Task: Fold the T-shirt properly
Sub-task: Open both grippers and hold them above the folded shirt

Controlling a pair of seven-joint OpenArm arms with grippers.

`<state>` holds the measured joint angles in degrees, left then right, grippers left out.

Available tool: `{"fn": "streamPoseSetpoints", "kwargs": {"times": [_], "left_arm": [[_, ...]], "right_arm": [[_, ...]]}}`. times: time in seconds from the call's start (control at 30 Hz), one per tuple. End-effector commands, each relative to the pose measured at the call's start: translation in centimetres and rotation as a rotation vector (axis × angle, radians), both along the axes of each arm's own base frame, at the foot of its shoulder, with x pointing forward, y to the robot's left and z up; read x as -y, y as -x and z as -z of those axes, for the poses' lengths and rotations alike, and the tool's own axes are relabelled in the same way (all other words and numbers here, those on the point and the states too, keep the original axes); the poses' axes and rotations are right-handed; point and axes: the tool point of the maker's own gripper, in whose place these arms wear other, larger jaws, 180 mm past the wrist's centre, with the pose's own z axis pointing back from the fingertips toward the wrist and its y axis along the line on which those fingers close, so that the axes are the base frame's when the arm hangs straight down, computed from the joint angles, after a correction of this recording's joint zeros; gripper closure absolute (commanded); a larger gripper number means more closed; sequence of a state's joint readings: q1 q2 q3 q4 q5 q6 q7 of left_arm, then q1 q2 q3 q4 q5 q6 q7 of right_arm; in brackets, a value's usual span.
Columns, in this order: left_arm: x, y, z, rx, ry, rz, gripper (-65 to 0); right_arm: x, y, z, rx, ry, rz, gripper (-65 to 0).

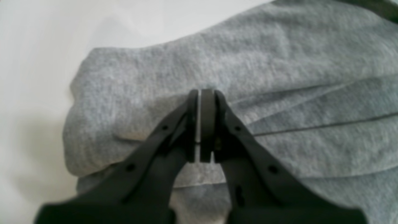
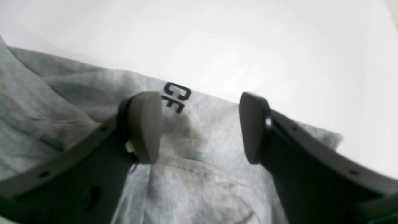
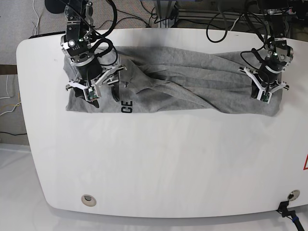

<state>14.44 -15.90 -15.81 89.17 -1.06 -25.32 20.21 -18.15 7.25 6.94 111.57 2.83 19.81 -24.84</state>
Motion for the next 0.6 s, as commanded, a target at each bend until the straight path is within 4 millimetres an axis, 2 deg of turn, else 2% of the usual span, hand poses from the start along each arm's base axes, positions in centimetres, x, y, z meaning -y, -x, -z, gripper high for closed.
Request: {"fn": "streamPoseSetpoints", "kwargs": {"times": [0.0, 0.1, 0.17, 0.3, 0.47, 0.57], "left_arm": [[-0.3, -0.8, -1.4, 0.047, -0.01, 0.007, 0.0], [-0.3, -0.8, -1.4, 0.048, -0.01, 0.007, 0.0], [-0.3, -0.8, -1.4, 0.048, -0.01, 0.007, 0.0], [-0.2, -0.8, -1.4, 0.048, -0.009, 0.007, 0.0], [-0.1, -1.0, -1.5, 0.052, -0.007, 0.009, 0.0], [0.6, -1.4, -1.5, 0.064, 0.015, 0.003, 0.0]], "right_arm": [[0.5, -1.0, -1.2, 0.086, -0.013, 0.043, -37.8], [1.5, -1.3, -0.5, 0.092, -0.013, 0.107, -37.8], [0.7, -1.2, 0.5, 0.066, -0.023, 0.098, -37.8], [-0.2, -1.0, 1.0, 0.054, -0.034, 0.102, -37.8], [0.1, -0.4, 3.6, -0.016, -0.034, 0.115, -37.8], [0.2, -0.1, 4.3, -0.036, -0.033, 0.117, -37.8]]}}
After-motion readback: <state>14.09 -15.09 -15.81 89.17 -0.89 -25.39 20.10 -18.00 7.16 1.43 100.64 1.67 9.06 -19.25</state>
